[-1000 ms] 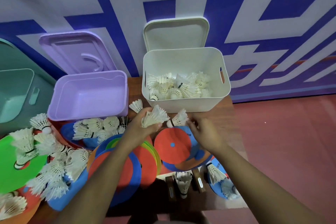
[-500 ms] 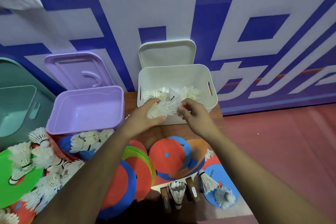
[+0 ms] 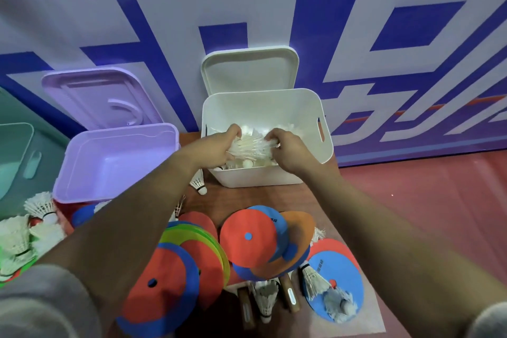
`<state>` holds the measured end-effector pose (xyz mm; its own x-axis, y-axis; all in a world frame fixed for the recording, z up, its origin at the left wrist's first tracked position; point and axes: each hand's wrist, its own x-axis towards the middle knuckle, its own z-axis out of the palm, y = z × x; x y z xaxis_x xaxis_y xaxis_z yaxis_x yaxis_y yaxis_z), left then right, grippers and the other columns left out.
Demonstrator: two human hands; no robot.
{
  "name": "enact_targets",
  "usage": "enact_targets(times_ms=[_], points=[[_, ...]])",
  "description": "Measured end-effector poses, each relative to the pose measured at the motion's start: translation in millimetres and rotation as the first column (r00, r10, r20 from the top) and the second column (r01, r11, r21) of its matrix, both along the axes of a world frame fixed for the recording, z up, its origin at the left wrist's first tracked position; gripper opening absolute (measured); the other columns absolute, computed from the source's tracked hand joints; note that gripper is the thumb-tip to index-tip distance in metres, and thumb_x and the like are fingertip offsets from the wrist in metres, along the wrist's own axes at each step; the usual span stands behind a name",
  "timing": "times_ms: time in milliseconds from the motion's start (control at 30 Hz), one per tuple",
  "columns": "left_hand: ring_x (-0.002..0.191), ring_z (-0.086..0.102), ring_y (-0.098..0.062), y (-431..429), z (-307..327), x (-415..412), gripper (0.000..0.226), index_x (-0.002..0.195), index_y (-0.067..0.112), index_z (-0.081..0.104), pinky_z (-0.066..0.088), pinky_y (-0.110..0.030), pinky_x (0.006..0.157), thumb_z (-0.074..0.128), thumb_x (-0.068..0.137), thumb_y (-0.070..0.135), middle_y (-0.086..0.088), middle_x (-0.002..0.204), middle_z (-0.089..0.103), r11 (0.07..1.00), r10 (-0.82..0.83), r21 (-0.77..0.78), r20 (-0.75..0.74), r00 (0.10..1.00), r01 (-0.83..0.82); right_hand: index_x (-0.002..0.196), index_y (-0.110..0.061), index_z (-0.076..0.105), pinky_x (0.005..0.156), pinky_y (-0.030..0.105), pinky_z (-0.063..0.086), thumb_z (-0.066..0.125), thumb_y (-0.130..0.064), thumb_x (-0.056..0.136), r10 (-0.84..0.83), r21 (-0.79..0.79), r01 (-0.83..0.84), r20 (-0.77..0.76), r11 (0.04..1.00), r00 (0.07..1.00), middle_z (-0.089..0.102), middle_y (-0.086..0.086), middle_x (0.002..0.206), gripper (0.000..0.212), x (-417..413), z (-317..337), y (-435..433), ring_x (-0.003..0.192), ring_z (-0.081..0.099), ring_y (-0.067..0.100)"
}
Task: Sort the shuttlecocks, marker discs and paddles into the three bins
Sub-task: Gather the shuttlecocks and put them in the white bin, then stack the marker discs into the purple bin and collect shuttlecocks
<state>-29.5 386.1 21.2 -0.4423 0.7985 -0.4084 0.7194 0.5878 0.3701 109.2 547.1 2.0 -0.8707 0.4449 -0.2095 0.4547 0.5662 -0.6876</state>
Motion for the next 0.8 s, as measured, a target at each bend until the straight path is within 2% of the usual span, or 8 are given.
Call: enact_targets(times_ms=[100,200,267,333,433,533,667,800], points=[[0.07,0.052,-0.016,-3.7,-15.2,-2.3,0.035,0.12,0.028,0.033,0.035,-0.028,0.057,0.05,0.089,0.024,-0.001,0.086,0.052,0.999,-0.025,-0.036,-0.031,0.999,0.023,0.123,-0.011,0.059,0.086,0.026,0.042,0.043,0.007,0.08,0.055,0.041,-0.056,0.027,0.998,0.998,0.056,0.016,0.121,0.049,-9.0,-9.4,-3.9,0.108,0.057,0.031],[0.104,0.057,-0.028,-10.8,-28.3,-9.0,0.049,0.133,0.019,0.042,0.048,-0.038,0.083,0.059,0.087,0.01,-0.009,0.117,0.058,0.999,-0.037,-0.036,-0.154,0.987,0.032,0.133,-0.015,0.055,0.098,0.031,0.04,0.044,0.006,0.078,0.137,0.055,-0.138,0.02,0.989,0.99,0.051,0.017,0.115,0.059,-10.3,-10.9,-12.3,0.111,0.053,0.032],[0.124,0.047,-0.031,-18.3,-31.3,-11.1,0.062,0.142,0.015,0.042,0.042,-0.041,0.102,0.057,0.085,-0.003,-0.012,0.136,0.05,1.0,-0.002,0.026,-0.174,0.985,0.007,0.138,-0.024,0.051,0.1,0.032,0.04,0.048,0.003,0.077,0.161,0.076,-0.16,-0.015,0.984,0.987,0.047,0.013,0.106,0.066,-4.5,-8.3,-18.3,0.108,0.051,0.031],[0.13,0.042,-0.029,-28.4,-22.8,-7.7,0.06,0.145,0.014,0.04,0.036,-0.038,0.108,0.054,0.088,-0.002,-0.012,0.141,0.046,0.987,0.108,0.135,-0.129,0.986,-0.091,0.138,-0.029,0.05,0.101,0.033,0.04,0.053,-0.003,0.077,0.114,0.124,-0.102,-0.094,0.987,0.989,0.045,0.011,0.107,0.067,4.2,-3.0,-23.4,0.106,0.05,0.029],[0.116,0.051,-0.017,-56.1,-3.0,3.0,0.042,0.133,0.016,0.053,0.04,-0.026,0.101,0.054,0.092,0.008,-0.005,0.125,0.055,0.893,0.302,0.352,-0.011,0.953,-0.279,0.133,-0.024,0.055,0.1,0.028,0.039,0.057,-0.01,0.08,-0.009,0.119,0.037,-0.23,0.992,0.973,0.045,0.009,0.112,0.055,16.9,12.3,-34.9,0.106,0.051,0.024],[0.09,0.057,-0.008,-96.2,15.4,27.2,0.025,0.113,0.017,0.064,0.044,-0.013,0.082,0.054,0.092,0.007,0.004,0.103,0.061,0.741,0.431,0.508,0.142,0.891,-0.44,0.122,-0.017,0.059,0.097,0.031,0.044,0.059,-0.014,0.082,-0.04,0.039,0.053,-0.297,0.998,0.954,0.046,0.006,0.113,0.04,30.7,26.2,-59.9,0.102,0.057,0.023],[0.064,0.057,-0.001,-164.3,18.7,67.5,0.021,0.092,0.027,0.065,0.045,-0.015,0.065,0.054,0.092,0.008,0.012,0.07,0.063,0.63,0.574,0.474,0.25,0.78,-0.616,0.112,-0.016,0.061,0.085,0.029,0.048,0.057,-0.012,0.084,0.0,-0.055,-0.015,-0.272,0.998,0.962,0.048,0.004,0.111,0.029,50.5,24.2,-110.6,0.09,0.058,0.017],[0.074,0.063,-0.016,-236.8,-1.1,104.0,0.023,0.091,0.03,0.065,0.05,-0.032,0.07,0.055,0.088,0.009,0.006,0.078,0.068,0.518,0.725,0.388,0.273,0.632,-0.762,0.104,-0.01,0.06,0.082,0.03,0.046,0.057,-0.01,0.084,0.046,-0.095,-0.066,-0.199,0.993,0.979,0.052,0.007,0.104,0.021,67.2,0.6,-165.5,0.086,0.055,0.018]])
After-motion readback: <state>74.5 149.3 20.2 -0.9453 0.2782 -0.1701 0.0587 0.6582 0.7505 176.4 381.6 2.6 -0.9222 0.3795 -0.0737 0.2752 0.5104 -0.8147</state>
